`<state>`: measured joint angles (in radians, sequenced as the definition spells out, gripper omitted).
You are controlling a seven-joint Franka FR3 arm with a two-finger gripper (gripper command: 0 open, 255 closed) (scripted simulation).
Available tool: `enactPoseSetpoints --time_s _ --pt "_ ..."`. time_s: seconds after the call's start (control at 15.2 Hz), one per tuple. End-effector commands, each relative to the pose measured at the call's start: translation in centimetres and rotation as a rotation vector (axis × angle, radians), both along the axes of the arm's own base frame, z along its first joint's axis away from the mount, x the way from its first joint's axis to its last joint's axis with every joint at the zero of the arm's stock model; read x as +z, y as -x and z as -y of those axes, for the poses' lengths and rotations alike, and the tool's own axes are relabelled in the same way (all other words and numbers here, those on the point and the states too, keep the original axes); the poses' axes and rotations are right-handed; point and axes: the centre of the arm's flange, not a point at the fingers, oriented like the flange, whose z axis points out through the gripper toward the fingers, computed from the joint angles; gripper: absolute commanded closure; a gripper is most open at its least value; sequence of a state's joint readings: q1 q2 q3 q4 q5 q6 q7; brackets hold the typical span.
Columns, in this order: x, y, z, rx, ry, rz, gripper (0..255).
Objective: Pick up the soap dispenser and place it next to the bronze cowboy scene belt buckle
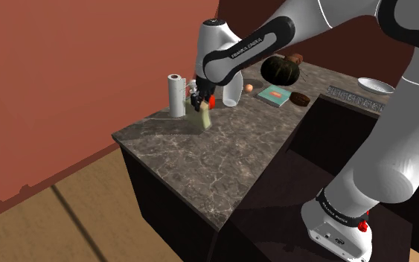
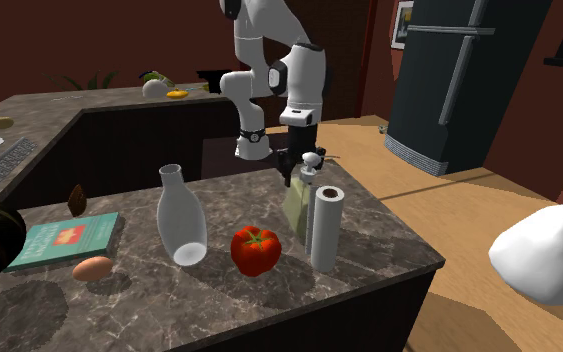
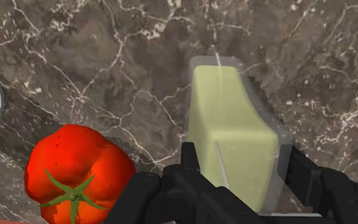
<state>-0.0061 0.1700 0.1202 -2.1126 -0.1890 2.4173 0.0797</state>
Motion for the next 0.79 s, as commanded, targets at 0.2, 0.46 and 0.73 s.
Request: enactPoseSetpoints --time_s 0.2,0.46,0.73 --pt "2.7 0.0 0.0 0.0 0.0 0.0 255" --pt "4.8 0.0 0.0 0.0 0.0 0.0 255" --pt "6.9 0.0 0.0 0.0 0.0 0.0 255"
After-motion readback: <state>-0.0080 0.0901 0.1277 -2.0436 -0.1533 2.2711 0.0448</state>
